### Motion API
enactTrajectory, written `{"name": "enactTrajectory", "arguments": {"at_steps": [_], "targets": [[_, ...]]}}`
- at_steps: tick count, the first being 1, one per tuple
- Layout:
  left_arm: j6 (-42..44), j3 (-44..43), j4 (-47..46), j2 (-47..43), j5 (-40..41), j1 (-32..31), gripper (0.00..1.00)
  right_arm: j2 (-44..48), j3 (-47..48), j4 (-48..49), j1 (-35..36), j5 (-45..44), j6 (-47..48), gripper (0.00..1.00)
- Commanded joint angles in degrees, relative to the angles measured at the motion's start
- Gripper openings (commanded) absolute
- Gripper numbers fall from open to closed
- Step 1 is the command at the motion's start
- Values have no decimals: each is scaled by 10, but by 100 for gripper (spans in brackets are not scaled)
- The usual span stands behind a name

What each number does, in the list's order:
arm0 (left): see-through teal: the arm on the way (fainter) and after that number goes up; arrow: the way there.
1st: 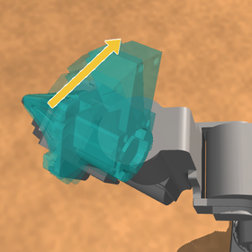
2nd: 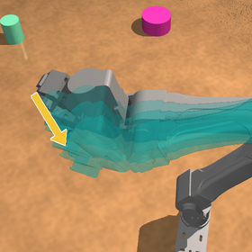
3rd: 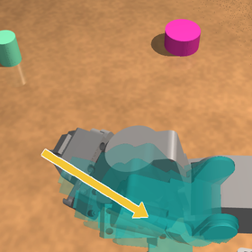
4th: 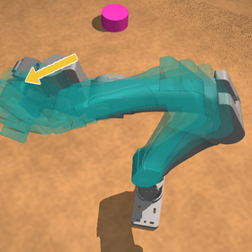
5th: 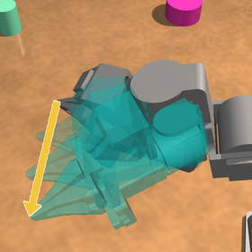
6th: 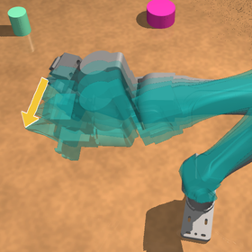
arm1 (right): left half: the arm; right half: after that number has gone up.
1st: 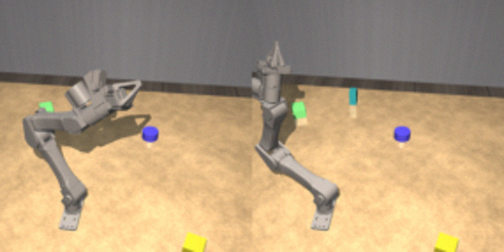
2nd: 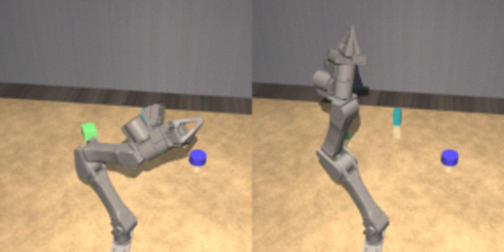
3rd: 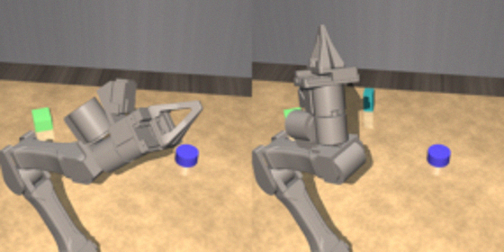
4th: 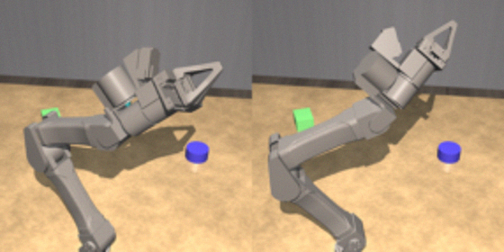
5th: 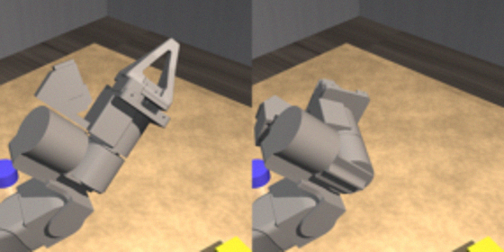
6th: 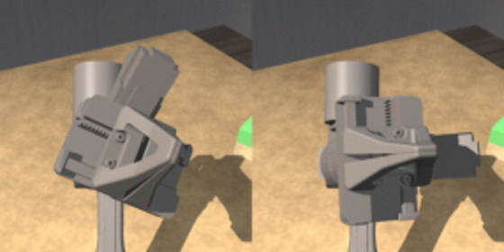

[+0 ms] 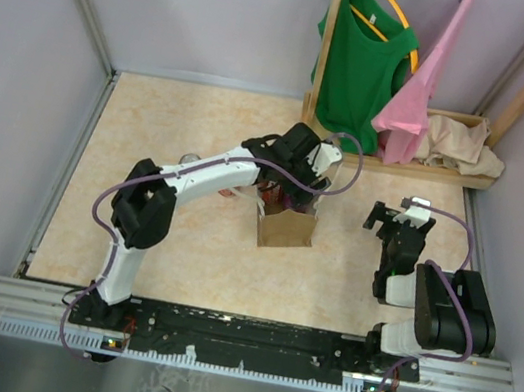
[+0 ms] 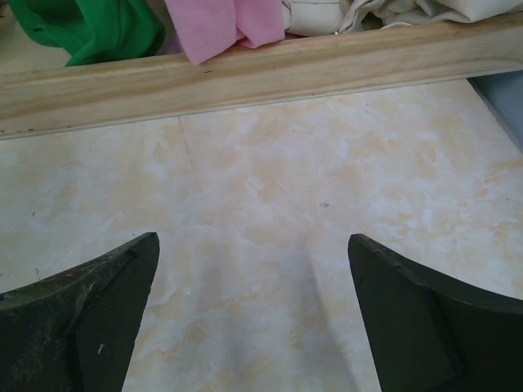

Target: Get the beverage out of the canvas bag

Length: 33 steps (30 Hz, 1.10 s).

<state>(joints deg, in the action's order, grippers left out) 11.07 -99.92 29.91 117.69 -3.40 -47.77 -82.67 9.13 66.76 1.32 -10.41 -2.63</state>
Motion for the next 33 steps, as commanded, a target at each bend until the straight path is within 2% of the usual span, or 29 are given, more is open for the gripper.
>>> {"name": "enactTrajectory", "arguments": {"at_steps": [1,4,7,10,14,22,27,33], "targets": [[-17,-1,33,37,1,-1,78,1,12,28,-1,-1,-1,99],[-18,1,36,40,7,0,75,1,12,28,-1,-1,-1,99],[-20,2,38,42,14,0,60,1,12,28,-1,-1,0,99],[-20,1,38,40,22,1,29,1,12,28,-2,-1,-1,99],[-21,1,39,28,32,3,1,1,12,28,-1,-1,-1,99],[6,-22,0,-59,28,7,0,1,12,28,-1,-1,-1,99],[25,-91,46,-82,23,7,0,1,12,28,-1,-1,-1,99],[33,-117,57,-127,21,9,0,1,12,29,-1,-1,-1,99]]}}
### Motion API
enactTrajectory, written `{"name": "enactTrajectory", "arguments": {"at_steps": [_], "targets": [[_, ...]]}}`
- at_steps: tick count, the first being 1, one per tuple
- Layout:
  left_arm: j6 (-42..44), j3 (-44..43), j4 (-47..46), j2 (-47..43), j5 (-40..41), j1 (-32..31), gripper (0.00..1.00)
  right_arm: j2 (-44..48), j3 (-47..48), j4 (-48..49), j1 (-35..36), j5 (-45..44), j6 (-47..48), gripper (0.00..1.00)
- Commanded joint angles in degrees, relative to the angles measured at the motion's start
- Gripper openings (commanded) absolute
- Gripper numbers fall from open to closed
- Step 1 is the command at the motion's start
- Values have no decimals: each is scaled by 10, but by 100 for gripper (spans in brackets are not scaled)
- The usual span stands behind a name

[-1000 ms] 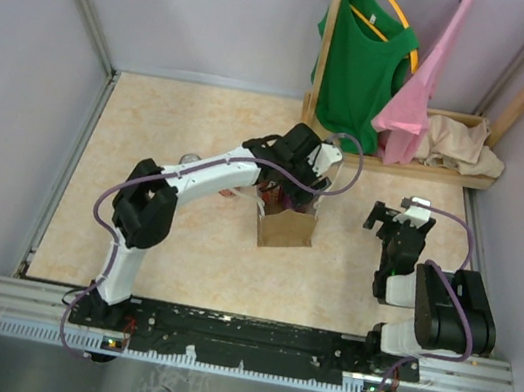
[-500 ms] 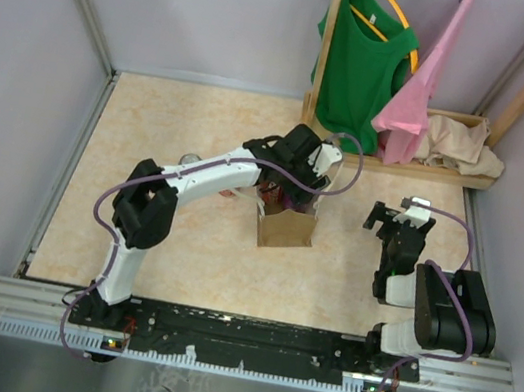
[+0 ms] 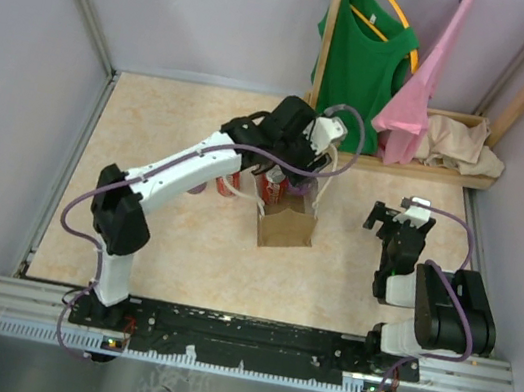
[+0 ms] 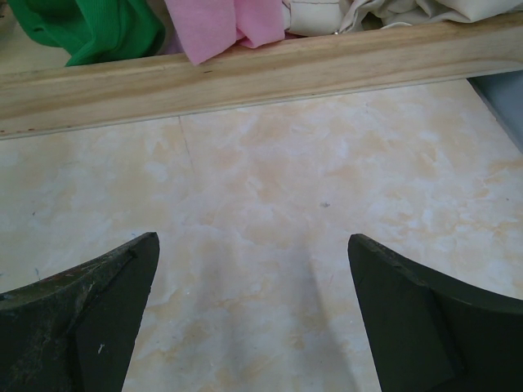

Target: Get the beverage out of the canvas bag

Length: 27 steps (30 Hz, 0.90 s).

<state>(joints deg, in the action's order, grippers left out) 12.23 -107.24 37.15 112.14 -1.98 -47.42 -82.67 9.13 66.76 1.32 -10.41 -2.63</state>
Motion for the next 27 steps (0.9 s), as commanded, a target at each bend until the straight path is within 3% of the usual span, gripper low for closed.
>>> {"name": "enactTrajectory", "arguments": {"at_steps": [1,9,17,22,27], "targets": [[23,-49,-13,-80,13,7,0,1,12,28,-2,-1,-1,99],[37,-58,5,-138,93,33,0,1,12,29,-1,-1,-1,99],[41,-11,-19,-224,189,58,0,1,12,28,-1,-1,0,99],[18,46,-5,-276,211,119,0,1,12,28,-1,-1,-1,99],[-27,145,17,-317,219,141,0,1,12,28,-1,-1,0,99]]}}
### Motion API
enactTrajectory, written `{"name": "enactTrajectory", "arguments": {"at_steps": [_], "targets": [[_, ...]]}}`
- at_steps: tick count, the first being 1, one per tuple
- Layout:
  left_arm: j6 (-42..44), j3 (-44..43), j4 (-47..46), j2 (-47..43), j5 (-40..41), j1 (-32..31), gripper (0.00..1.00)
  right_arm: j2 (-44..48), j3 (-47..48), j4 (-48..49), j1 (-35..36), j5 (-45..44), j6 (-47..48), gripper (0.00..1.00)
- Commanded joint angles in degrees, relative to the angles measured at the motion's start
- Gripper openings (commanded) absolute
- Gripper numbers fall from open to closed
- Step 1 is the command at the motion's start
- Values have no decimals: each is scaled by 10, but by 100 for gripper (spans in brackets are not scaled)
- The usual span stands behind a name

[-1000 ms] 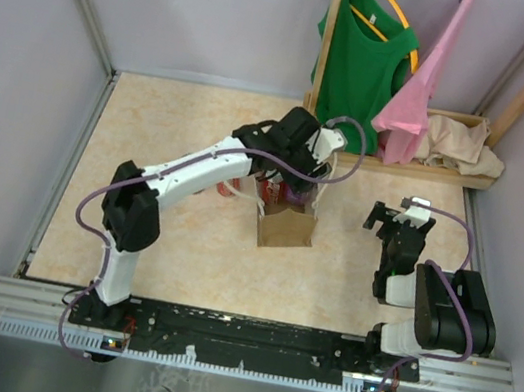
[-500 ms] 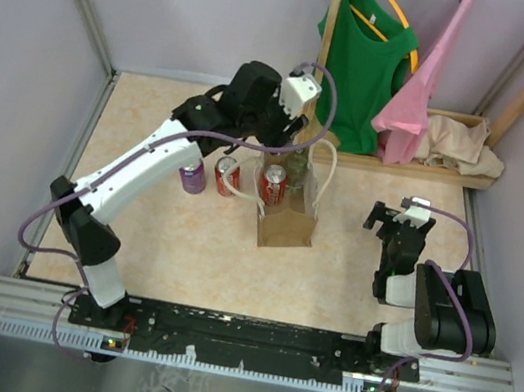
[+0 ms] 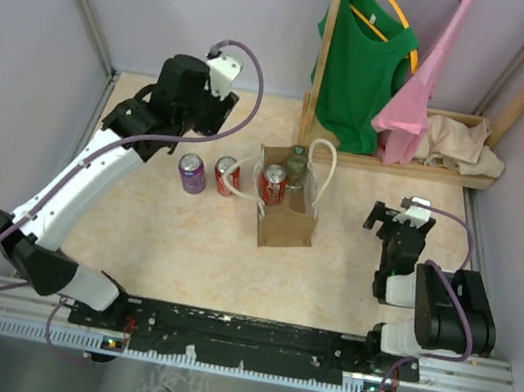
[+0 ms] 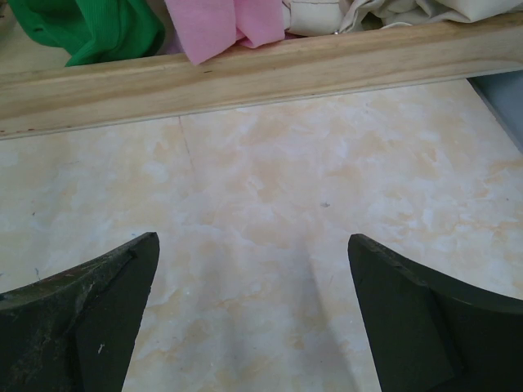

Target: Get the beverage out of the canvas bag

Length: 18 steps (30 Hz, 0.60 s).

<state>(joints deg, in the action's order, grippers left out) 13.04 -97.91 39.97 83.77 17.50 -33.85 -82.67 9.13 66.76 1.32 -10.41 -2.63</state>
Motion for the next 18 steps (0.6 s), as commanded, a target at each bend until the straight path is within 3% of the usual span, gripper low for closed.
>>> {"name": "enactTrajectory", "arguments": {"at_steps": [1,6,10,18], "targets": [[-47,78,-6,-39,23,5,0,1,12,28,-1,-1,0,99],[-95,156,1,-84,4,5,0,1,12,29,-1,-1,-1,99],[-136,232,-46,-129,-62,4,0,1,12,28,-1,-1,-1,99],[-178,314,-92,-111,-148,4,0,1,12,28,-1,-1,0,99]]}}
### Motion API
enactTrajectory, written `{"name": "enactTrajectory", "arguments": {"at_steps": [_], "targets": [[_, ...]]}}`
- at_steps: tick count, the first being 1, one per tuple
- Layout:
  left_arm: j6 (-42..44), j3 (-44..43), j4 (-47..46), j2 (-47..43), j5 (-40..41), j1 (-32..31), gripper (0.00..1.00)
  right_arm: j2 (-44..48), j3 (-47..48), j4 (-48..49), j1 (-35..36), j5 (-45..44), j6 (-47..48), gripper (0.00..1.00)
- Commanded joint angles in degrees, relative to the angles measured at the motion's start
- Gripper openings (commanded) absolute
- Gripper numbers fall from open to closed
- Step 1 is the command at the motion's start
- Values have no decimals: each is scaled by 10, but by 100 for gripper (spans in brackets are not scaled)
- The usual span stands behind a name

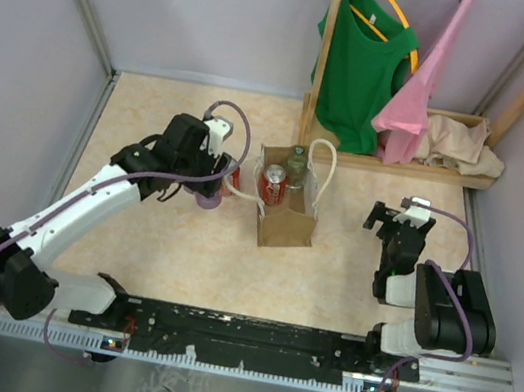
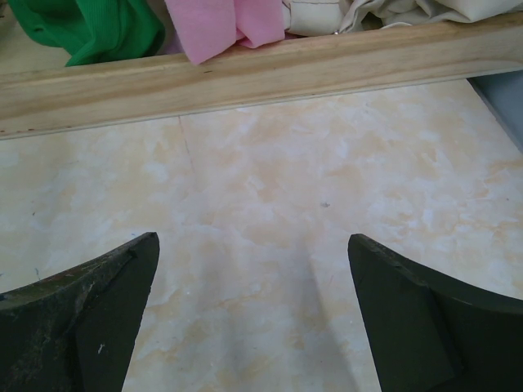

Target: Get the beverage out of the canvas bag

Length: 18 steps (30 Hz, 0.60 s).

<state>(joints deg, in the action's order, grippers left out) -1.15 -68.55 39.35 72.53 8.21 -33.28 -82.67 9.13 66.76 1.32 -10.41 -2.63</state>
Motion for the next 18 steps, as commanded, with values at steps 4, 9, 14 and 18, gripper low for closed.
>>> {"name": "enactTrajectory", "arguments": {"at_steps": [4,9,14,18], "targets": [[-40,62,-148,7,-53,-2,0,1,12,28,-1,-1,-1,99],[-39,70,-146,45,-40,-2,0,1,12,28,-1,-1,-1,99],[-37,79,-182,64,-39,-2,0,1,12,28,-1,-1,-1,99],[-34,75,-180,85,-25,-2,1,1,12,28,-1,-1,0,99]]}}
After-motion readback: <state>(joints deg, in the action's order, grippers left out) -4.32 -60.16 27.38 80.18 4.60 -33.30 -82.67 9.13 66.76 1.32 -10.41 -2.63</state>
